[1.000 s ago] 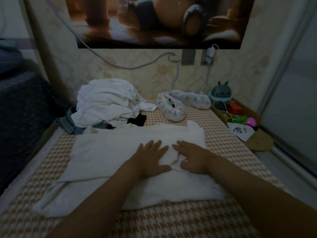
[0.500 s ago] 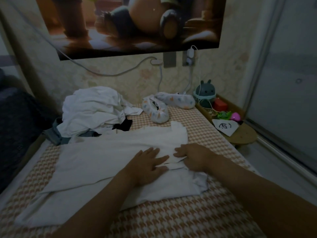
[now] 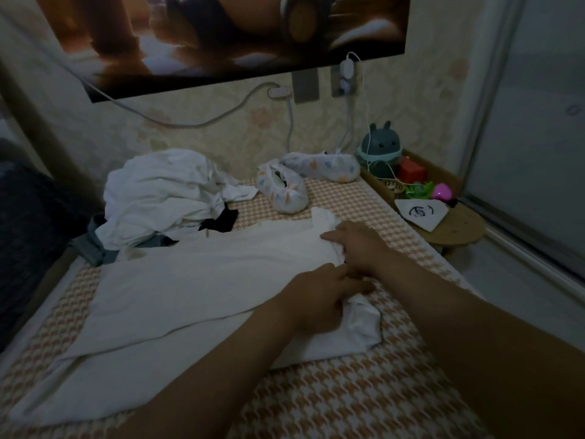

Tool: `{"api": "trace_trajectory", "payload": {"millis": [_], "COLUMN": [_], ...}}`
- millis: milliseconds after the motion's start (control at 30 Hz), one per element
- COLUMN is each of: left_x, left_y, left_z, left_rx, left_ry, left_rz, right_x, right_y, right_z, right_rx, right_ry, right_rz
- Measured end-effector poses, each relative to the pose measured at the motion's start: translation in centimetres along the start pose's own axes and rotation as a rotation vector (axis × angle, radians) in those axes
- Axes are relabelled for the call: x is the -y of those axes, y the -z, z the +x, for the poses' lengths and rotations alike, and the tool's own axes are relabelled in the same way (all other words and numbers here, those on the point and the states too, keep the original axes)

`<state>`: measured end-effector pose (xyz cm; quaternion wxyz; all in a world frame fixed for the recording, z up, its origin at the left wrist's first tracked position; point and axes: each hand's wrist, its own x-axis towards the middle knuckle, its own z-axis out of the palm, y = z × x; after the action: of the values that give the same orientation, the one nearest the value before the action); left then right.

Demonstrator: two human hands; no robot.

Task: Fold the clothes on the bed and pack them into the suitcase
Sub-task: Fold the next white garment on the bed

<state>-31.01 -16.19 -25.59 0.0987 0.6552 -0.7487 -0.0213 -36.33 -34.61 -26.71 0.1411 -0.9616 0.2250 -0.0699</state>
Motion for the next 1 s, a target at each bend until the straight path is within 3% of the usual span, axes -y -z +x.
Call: {"api": "trace_trajectory", "payload": {"millis": [133,300,500,667,767,833,900,1000], "left_x": [-0.1,0.2,3.5,5.9,7.2,7.7,7.9,7.3], "left_y": [0.8,3.4,8.1,9.2,8.1,7.1,7.0,7.2], "left_z": [0.7,-0.4,-7.8,-15.4,-19.2,-20.5,-20.6,-19.2], "left_rx": [0.063,-0.032,-0.175,-0.210,-0.012,0.080,0.015,-0.176], "left_ry": [-0.004,0.073,0.192,0.404,0.536,0.514,0.542,0.527], "left_rz": [-0.023,-0.103,-0.158,-0.278,-0.306,-0.319,-0.327,-0.183], "right_x": [-0.4,1.9,9.3,17.3,20.4,21.2,21.3,20.1], "right_y": [0.0,1.4,3.6,1.9,-1.5,-3.5,-4.7,-5.4], "right_z": [0.9,0.6,1.8,4.2,4.8,4.6,4.3,4.0], "right_rx": [-0.022,-0.135,-0.234,-0.154,-0.020,0.015,0.015,0.122], "right_ry": [0.064,0.094,0.247,0.409,0.484,0.477,0.450,0.240], "right_rz": [0.121,0.271,0.332,0.288,0.118,0.055,0.004,-0.115]}}
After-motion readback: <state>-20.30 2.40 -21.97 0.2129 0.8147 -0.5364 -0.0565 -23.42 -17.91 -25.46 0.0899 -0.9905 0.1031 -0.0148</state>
